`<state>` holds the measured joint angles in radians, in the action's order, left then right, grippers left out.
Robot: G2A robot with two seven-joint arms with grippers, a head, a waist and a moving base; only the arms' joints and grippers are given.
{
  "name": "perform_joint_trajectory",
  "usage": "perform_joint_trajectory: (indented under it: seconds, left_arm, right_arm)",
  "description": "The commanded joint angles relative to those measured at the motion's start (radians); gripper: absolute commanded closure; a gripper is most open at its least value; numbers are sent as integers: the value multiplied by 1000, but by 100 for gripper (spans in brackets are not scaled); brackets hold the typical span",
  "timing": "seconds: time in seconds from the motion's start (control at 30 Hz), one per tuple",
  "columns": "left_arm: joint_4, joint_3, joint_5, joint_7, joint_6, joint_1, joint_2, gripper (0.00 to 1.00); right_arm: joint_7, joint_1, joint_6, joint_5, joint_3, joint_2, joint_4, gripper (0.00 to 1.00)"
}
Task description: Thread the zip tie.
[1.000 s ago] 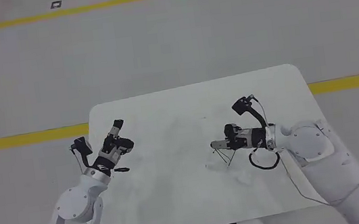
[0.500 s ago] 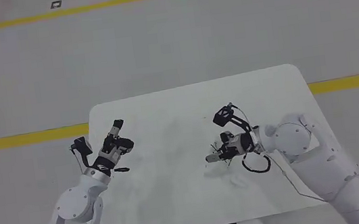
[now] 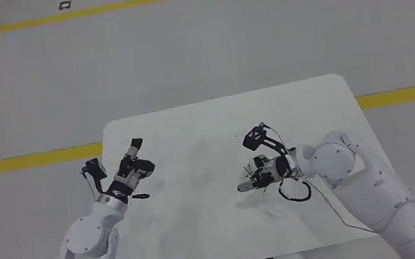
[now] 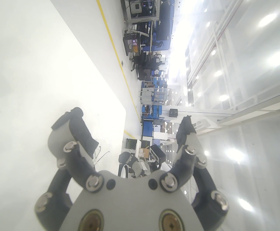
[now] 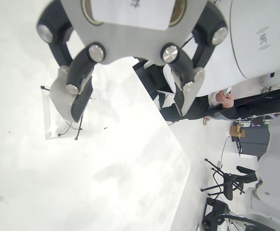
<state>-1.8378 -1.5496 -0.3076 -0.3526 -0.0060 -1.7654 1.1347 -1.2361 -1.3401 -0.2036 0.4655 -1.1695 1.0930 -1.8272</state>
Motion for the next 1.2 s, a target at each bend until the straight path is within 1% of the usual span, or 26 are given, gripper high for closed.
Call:
perform_joint_trajectory:
  seconds: [0.0,0.07,0.17,0.37,0.5,0.57,0.63,0.77,0.9,1.17]
  left_arm:
    - [-10,15,8,-31,-4,-2,-1,0]
    - [-11,27,16,-82,-16,-4,-3,0]
    - [-11,33,19,-138,-30,-8,-6,0]
    - [-11,46,31,-234,-49,-13,-13,0]
    - [-10,52,35,-320,-81,-15,-19,0]
    - [-10,52,35,-320,-81,-15,-19,0]
    - [-10,52,35,-320,-81,-15,-19,0]
    - [-10,52,35,-320,-81,-15,-19,0]
    - [-10,52,35,-320,-81,-15,-19,0]
    - [-10,52,35,-320,-81,-15,-19,0]
  right_arm:
    - [0,0,0,0,0,0,0,0]
    - [0,0,0,0,0,0,0,0]
    - [0,0,0,0,0,0,0,0]
    - [0,0,0,0,0,0,0,0]
    - [0,0,0,0,0,0,0,0]
    - [13,6,-2,35,15,0,-1,0]
    - [-26,24,18,121,45,-2,-4,0]
    - [-62,54,54,180,104,1,12,0]
    - [-85,85,69,215,150,5,29,0]
    - [-85,85,69,215,150,5,29,0]
